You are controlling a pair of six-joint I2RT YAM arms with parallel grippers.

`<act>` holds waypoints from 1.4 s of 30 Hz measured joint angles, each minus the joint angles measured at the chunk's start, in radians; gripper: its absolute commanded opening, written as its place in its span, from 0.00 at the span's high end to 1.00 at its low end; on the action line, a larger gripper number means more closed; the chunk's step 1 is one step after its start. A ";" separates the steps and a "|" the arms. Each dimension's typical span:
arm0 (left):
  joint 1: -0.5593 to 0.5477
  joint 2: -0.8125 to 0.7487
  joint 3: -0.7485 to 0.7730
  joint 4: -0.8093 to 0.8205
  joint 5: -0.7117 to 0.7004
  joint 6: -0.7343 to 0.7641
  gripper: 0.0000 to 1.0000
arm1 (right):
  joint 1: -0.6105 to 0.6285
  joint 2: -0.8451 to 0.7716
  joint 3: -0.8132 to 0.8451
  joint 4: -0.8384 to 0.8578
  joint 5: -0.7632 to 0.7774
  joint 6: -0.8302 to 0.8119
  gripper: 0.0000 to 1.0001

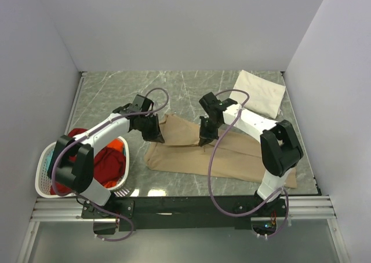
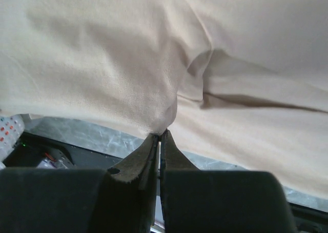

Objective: Fold and stack the t-shirts
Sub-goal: Fold the tshirt

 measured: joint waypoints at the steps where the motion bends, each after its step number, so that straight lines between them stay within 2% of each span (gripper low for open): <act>1: 0.000 -0.007 -0.010 -0.005 0.004 0.000 1.00 | 0.005 -0.009 -0.006 -0.005 0.002 0.000 1.00; 10: 0.000 -0.073 -0.087 -0.016 0.061 -0.003 1.00 | 0.042 -0.063 -0.073 -0.020 0.013 0.010 1.00; 23: -0.002 -0.085 -0.201 -0.023 0.137 0.000 1.00 | 0.122 -0.065 -0.156 -0.018 0.017 0.043 1.00; 42: -0.039 -0.036 -0.217 -0.002 0.195 0.013 1.00 | 0.136 -0.079 -0.182 -0.027 0.063 0.076 1.00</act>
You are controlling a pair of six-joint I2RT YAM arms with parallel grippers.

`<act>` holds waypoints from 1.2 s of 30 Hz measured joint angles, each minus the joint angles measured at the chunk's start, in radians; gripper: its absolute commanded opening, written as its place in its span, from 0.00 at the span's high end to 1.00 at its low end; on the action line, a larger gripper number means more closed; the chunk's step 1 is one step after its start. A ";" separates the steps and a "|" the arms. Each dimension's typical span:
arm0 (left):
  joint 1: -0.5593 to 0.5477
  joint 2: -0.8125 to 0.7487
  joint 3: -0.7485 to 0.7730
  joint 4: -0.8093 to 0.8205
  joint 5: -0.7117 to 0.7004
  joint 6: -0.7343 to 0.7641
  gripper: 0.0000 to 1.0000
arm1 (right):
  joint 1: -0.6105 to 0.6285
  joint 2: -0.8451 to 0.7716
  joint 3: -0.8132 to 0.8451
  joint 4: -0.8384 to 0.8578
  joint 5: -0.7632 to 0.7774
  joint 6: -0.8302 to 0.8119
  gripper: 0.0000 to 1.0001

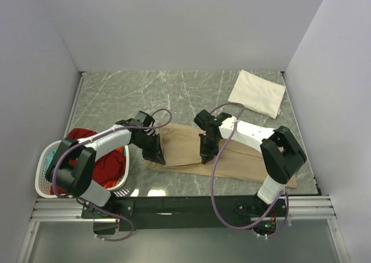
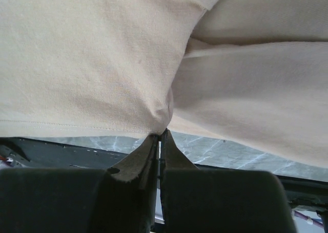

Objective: Fold and stack the t-shirts
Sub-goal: Fold the tshirt

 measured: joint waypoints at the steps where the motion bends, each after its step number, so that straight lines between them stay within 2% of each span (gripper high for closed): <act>1: -0.004 0.000 0.000 0.001 0.000 0.000 1.00 | 0.000 0.000 0.000 -0.002 0.004 0.000 1.00; 36: -0.123 0.011 0.000 0.048 -0.008 -0.114 1.00 | 0.000 0.000 0.019 -0.089 0.117 -0.020 1.00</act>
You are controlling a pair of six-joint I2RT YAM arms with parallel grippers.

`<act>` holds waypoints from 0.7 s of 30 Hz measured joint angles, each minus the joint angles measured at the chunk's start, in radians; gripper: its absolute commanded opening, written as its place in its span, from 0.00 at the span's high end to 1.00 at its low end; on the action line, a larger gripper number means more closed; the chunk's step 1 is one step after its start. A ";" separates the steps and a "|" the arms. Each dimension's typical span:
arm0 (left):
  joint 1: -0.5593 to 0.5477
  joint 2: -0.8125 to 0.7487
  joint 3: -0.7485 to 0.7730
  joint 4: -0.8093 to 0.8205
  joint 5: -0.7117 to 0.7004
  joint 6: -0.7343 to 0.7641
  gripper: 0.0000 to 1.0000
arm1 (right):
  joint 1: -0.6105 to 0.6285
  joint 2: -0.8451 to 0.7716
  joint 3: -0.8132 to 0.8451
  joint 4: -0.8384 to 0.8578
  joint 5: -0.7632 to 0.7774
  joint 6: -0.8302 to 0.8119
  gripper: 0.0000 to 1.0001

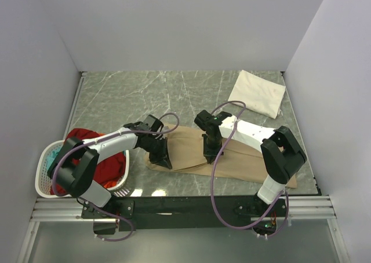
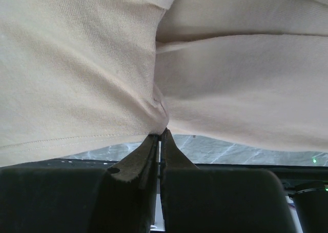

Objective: Fold and stack the t-shirts
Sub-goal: Fold the tshirt

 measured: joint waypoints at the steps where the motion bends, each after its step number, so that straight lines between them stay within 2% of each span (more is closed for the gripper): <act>1: -0.004 0.000 0.000 0.000 -0.001 -0.002 1.00 | 0.000 0.000 0.001 -0.001 0.002 -0.001 1.00; 6: -0.021 0.000 0.000 0.000 -0.006 -0.016 0.97 | 0.000 0.000 0.006 -0.006 0.012 -0.005 1.00; 8: -0.025 0.000 0.000 0.000 -0.007 -0.016 0.79 | 0.000 0.000 0.007 -0.008 0.014 -0.005 1.00; 9: -0.026 0.000 0.000 0.001 -0.008 -0.017 0.72 | 0.000 0.000 0.007 -0.008 0.015 -0.005 0.96; 10: -0.027 0.000 0.000 -0.001 -0.008 -0.019 0.58 | 0.000 0.000 0.007 -0.008 0.017 -0.005 0.84; 13: -0.026 0.000 0.018 -0.025 -0.022 -0.015 0.41 | 0.000 0.000 0.010 -0.011 0.018 -0.006 0.67; 17: 0.015 -0.004 0.117 -0.089 -0.053 0.010 0.36 | 0.000 -0.003 0.028 -0.019 0.018 -0.008 0.54; 21: 0.151 -0.022 0.213 -0.114 -0.070 0.045 0.33 | -0.021 -0.039 0.045 -0.021 0.016 -0.009 0.49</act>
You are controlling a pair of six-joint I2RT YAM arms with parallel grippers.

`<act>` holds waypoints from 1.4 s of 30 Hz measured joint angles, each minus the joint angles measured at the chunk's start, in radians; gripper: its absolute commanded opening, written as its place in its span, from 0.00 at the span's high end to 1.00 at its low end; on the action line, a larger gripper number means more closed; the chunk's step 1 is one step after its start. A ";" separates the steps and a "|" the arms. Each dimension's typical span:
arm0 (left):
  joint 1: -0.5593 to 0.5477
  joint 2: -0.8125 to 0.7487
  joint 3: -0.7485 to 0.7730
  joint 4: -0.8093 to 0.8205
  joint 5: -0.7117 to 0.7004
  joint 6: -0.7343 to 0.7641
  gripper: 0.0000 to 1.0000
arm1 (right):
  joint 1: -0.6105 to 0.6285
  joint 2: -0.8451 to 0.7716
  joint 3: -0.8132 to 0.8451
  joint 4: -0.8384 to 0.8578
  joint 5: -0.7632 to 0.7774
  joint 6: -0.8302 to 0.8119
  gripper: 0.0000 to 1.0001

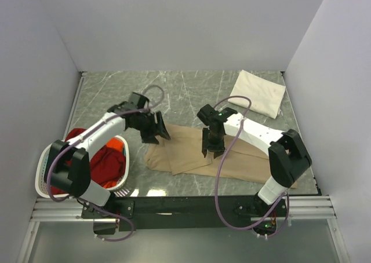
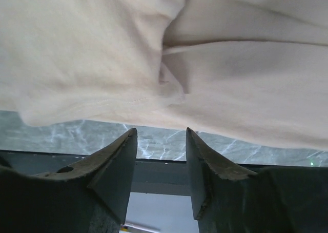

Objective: Fold and stack the t-shirts
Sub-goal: Fold the tshirt

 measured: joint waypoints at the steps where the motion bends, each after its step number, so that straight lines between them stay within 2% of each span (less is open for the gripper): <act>1: 0.027 -0.002 0.014 0.000 -0.003 0.007 0.32 | -0.014 -0.016 0.000 0.000 0.000 0.000 0.49; 4: 0.146 0.004 0.075 -0.003 -0.027 0.025 0.31 | -0.079 -0.068 0.000 0.001 0.000 -0.006 0.48; 7: 0.182 0.048 0.126 0.000 -0.037 0.037 0.31 | -0.177 -0.131 -0.016 0.017 0.002 -0.019 0.48; 14: 0.184 0.224 0.208 0.035 -0.062 0.036 0.33 | -0.406 -0.246 -0.138 0.055 0.017 -0.057 0.48; 21: 0.185 0.335 0.239 0.072 -0.076 0.032 0.34 | -0.586 -0.284 -0.254 0.092 0.039 -0.099 0.49; 29: 0.186 0.413 0.239 0.161 -0.068 -0.010 0.38 | -0.678 -0.253 -0.284 0.156 0.037 -0.131 0.49; 33: 0.188 0.452 0.239 0.201 -0.063 -0.027 0.45 | -0.708 -0.205 -0.300 0.190 0.031 -0.134 0.49; 42: 0.201 0.520 0.271 0.227 -0.051 -0.062 0.78 | -0.739 -0.104 -0.304 0.233 0.027 -0.146 0.50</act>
